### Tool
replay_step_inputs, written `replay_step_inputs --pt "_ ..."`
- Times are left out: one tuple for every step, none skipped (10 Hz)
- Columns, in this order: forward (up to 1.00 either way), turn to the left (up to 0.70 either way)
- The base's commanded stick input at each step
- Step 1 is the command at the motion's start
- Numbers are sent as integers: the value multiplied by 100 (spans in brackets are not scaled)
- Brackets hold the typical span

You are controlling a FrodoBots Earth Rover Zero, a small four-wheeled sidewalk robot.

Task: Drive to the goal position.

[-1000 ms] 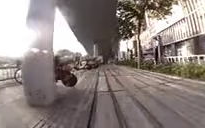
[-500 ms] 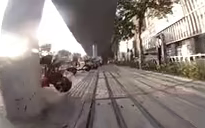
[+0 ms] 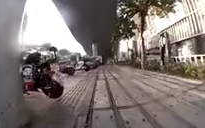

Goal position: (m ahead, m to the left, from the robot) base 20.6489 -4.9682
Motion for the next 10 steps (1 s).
replay_step_inputs --pt "70 -8" --pt "70 -10" --pt "70 -4" --pt "70 0" --pt "70 0" --pt "70 0" --pt "70 0" --pt "70 0" --pt "70 0" --pt "70 0"
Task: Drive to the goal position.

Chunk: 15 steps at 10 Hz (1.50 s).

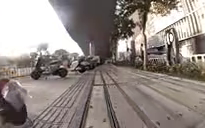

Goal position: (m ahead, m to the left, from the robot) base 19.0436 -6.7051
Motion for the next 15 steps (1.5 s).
replay_step_inputs --pt "70 0" --pt "70 0" --pt "70 0" --pt "70 0" --pt "70 0" --pt "70 0" --pt "70 0" --pt "70 0" --pt "70 0" --pt "70 0" --pt "70 0" --pt "70 0" --pt "70 0" --pt "70 0" --pt "70 0"
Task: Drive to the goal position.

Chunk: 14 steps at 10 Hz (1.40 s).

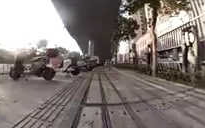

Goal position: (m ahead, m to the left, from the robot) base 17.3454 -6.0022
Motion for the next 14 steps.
replay_step_inputs --pt "70 0" --pt "70 1" --pt "70 9" --pt "70 14" --pt "70 10" --pt "70 0" --pt "70 0" --pt "70 0" --pt "70 0" --pt "70 0" --pt "70 0" --pt "70 0" --pt "70 0" --pt "70 0"
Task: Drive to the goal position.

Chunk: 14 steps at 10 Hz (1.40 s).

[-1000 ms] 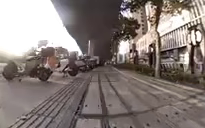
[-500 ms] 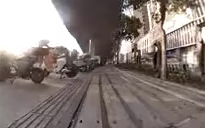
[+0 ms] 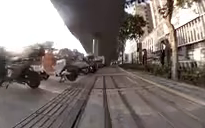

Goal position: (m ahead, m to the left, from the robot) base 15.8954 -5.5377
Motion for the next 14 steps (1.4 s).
replay_step_inputs --pt "70 0" --pt "70 0" --pt "70 0" --pt "70 0" --pt "70 0" --pt "70 0" --pt "70 0" --pt "70 -11" --pt "70 -12" --pt "70 -8" --pt "70 0" --pt "70 0" --pt "70 0" --pt "70 0"
